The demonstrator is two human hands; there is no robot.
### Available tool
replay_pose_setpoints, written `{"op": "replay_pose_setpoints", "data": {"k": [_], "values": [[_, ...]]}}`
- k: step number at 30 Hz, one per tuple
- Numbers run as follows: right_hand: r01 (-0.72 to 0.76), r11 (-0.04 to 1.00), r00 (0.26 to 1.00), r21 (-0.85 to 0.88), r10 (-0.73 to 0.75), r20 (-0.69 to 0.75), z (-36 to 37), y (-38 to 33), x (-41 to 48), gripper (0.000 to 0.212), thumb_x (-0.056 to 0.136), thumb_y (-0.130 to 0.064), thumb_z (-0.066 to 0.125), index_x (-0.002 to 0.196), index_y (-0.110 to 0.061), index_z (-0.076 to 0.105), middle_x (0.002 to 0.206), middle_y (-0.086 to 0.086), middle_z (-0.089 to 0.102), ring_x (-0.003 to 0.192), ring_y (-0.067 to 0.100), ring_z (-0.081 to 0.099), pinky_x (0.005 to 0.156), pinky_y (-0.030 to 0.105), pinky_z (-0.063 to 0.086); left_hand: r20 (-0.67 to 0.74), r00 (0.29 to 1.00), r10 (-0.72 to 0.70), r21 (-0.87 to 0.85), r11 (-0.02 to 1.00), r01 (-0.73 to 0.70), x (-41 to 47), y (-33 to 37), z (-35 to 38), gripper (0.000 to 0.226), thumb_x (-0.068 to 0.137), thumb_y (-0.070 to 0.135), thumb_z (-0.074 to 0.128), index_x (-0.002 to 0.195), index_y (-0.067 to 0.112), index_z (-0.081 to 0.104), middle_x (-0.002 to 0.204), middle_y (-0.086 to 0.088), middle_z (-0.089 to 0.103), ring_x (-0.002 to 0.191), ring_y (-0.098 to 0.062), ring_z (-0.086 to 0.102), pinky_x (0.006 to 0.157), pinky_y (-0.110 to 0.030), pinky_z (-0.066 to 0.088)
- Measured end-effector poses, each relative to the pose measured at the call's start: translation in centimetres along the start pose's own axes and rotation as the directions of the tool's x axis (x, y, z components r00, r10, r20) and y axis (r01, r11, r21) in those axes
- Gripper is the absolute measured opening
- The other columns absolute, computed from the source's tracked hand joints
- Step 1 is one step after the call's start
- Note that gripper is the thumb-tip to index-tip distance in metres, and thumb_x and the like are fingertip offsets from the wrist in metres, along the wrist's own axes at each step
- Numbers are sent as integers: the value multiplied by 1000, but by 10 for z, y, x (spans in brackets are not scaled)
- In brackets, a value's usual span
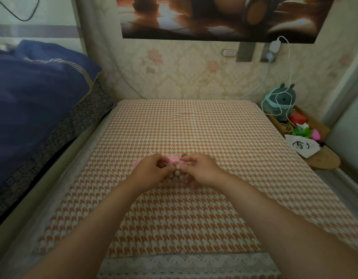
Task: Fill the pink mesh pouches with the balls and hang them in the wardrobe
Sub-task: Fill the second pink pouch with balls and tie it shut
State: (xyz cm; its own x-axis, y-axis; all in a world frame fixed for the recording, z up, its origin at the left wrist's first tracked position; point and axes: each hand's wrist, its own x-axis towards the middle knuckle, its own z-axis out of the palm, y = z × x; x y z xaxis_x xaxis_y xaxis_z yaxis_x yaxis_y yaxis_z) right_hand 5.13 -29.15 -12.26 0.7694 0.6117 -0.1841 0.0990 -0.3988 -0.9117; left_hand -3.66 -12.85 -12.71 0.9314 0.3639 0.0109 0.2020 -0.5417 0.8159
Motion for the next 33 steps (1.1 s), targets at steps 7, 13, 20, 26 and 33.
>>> {"op": "replay_pose_setpoints", "data": {"k": [7,13,20,26,33], "values": [[100,990,987,-100,-85,140,80,-30,5,21,105,-25,55,121,-19,68,90,-1,73,77,28,72,71,40,59,-140,988,-60,205,975,89,-32,-31,-58,11,89,32,69,92,22,62,84,3,68,72,-13,64,61,-29,51],[130,971,970,-198,-83,230,130,-39,13,31,103,-27,55,130,-16,65,91,-4,73,76,15,66,83,39,59,-134,965,-226,345,902,259,-47,-55,-88,13,94,35,60,92,22,59,85,2,65,71,-14,62,59,-31,51],[34,942,987,-334,-85,-139,109,-42,32,36,99,-22,52,134,-21,59,116,2,66,83,15,65,67,27,48,-367,916,-163,371,877,305,-32,-48,-86,40,91,45,56,121,19,59,113,-2,65,97,-22,62,83,-38,55],[10,948,984,-319,-66,-165,88,-31,46,27,94,-12,54,107,-27,72,135,3,63,78,12,63,56,22,43,-149,988,-41,612,781,124,-9,-35,-57,50,94,39,52,142,26,45,142,-2,51,128,-25,47,107,-41,38],[15,970,998,-242,-30,-57,83,-26,46,28,100,-16,60,125,-13,72,119,11,73,105,22,68,91,30,54,9,993,-120,674,734,83,-1,-33,-44,49,97,37,44,144,27,42,144,-2,52,132,-26,47,113,-44,28]]}}
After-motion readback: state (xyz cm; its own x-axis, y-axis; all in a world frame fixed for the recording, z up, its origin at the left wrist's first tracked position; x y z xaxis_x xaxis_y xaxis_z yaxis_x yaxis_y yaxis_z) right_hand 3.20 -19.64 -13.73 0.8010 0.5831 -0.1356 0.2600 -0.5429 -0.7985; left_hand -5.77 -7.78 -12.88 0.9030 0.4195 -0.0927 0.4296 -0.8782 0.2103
